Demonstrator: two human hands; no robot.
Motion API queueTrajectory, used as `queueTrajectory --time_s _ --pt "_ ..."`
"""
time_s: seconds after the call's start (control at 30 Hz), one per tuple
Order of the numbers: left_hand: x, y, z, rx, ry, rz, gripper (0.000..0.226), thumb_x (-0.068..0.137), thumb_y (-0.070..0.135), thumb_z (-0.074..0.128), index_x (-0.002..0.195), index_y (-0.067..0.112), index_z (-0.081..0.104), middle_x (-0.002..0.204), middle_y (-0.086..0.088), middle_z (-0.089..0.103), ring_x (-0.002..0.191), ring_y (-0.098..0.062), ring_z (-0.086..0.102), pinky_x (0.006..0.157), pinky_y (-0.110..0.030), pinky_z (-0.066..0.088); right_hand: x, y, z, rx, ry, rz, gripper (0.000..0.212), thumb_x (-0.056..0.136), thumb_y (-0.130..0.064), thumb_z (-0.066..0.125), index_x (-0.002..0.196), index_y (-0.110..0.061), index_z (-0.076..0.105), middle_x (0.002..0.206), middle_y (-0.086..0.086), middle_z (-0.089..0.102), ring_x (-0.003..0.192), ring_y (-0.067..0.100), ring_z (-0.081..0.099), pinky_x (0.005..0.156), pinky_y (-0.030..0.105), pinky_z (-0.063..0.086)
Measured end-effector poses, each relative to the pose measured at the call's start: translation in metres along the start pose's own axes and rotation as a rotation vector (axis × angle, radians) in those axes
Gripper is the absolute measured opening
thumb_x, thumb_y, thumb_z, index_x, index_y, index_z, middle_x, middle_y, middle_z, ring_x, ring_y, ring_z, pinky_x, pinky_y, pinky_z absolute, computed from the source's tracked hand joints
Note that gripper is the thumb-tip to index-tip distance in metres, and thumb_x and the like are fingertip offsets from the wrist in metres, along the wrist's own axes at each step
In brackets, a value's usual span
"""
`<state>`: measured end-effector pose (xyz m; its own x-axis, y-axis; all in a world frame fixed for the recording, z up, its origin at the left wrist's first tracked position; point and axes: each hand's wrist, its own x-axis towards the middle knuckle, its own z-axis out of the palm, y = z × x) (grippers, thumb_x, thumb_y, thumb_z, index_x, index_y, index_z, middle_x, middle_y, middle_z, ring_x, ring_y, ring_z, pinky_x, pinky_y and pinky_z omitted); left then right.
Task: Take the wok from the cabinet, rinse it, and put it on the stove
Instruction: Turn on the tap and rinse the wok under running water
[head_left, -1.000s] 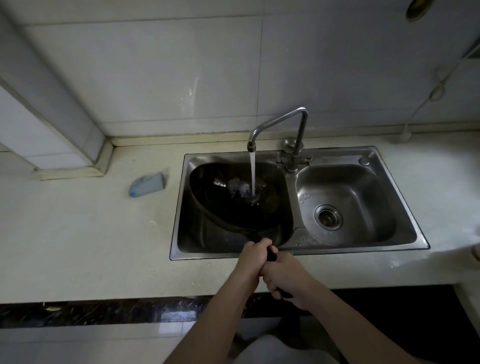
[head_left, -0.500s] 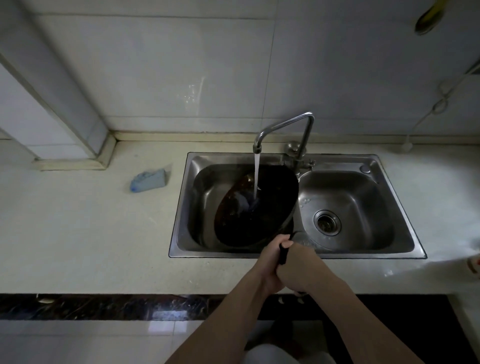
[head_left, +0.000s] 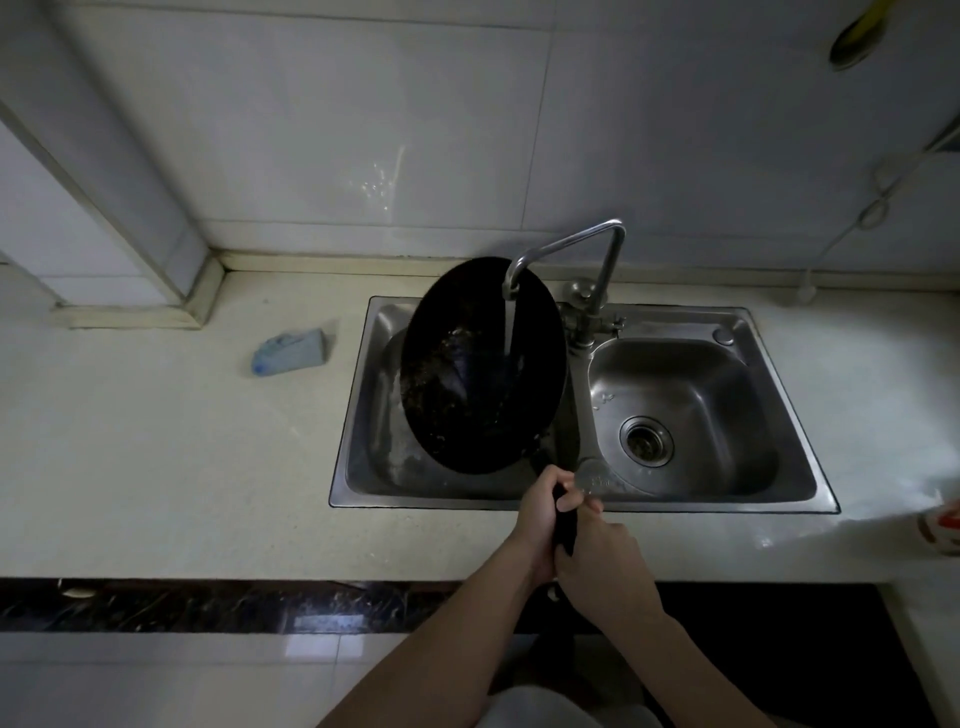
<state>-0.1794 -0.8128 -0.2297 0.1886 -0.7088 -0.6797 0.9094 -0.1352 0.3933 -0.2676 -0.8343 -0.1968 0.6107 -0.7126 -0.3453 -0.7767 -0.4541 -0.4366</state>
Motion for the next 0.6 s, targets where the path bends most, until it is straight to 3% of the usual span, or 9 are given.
queueTrajectory --time_s 0.13,0.23,0.33,0.43,0.53,0.6 --pt "0.01 0.002 -0.007 0.083 0.091 0.119 0.039 0.093 0.014 0.052 0.057 0.017 0.037 0.052 -0.001 0.031 0.061 -0.023 0.054 0.067 -0.029 0.05 0.007 0.006 0.007 0.153 -0.004 -0.019 0.028 0.085 -0.016 0.059 0.113 -0.015 0.058 0.084 0.004 0.067 0.073 0.022 0.065 0.063 0.031 0.051" --pt "0.011 0.006 -0.012 0.131 0.14 0.168 0.039 0.095 0.014 0.057 0.059 0.014 0.039 0.054 -0.004 0.033 0.063 -0.024 0.052 0.068 -0.031 0.054 0.014 0.009 0.012 0.241 -0.011 -0.072 0.028 0.086 -0.018 0.063 0.114 -0.017 0.061 0.084 -0.005 0.062 0.068 0.007 0.06 0.057 0.013 0.043" --pt "0.007 0.01 -0.016 0.199 0.147 0.223 0.036 0.099 0.016 0.057 0.066 0.013 0.043 0.054 -0.004 0.041 0.064 -0.025 0.06 0.075 -0.035 0.052 0.02 0.009 0.019 0.33 -0.024 -0.119 0.013 0.088 -0.017 0.064 0.099 -0.023 0.061 0.081 -0.016 0.057 0.067 -0.002 0.058 0.059 0.011 0.042" --pt "0.0 0.014 -0.019 0.3 0.164 0.284 0.034 0.101 0.022 0.059 0.07 0.013 0.047 0.058 -0.002 0.048 0.07 -0.024 0.064 0.08 -0.038 0.053 0.026 0.006 0.026 0.416 -0.051 -0.121 0.01 0.086 -0.018 0.067 0.096 -0.02 0.067 0.084 -0.016 0.062 0.073 -0.002 0.062 0.062 0.009 0.045" --pt "-0.004 0.016 -0.03 0.47 0.213 0.359 0.035 0.101 0.027 0.058 0.071 0.012 0.05 0.063 -0.003 0.053 0.072 -0.021 0.064 0.077 -0.032 0.055 0.025 -0.002 0.033 0.582 -0.094 -0.068 0.006 0.084 -0.009 0.065 0.086 -0.014 0.066 0.07 -0.007 0.066 0.058 0.004 0.062 0.052 0.018 0.043" --pt "-0.006 0.018 -0.038 0.57 0.234 0.402 0.036 0.097 0.032 0.06 0.066 0.017 0.054 0.065 -0.004 0.056 0.073 -0.023 0.061 0.079 -0.042 0.053 0.021 -0.009 0.037 0.71 -0.137 -0.016 0.01 0.085 0.0 0.055 0.083 -0.006 0.062 0.054 -0.002 0.059 0.041 0.01 0.053 0.04 0.027 0.038"
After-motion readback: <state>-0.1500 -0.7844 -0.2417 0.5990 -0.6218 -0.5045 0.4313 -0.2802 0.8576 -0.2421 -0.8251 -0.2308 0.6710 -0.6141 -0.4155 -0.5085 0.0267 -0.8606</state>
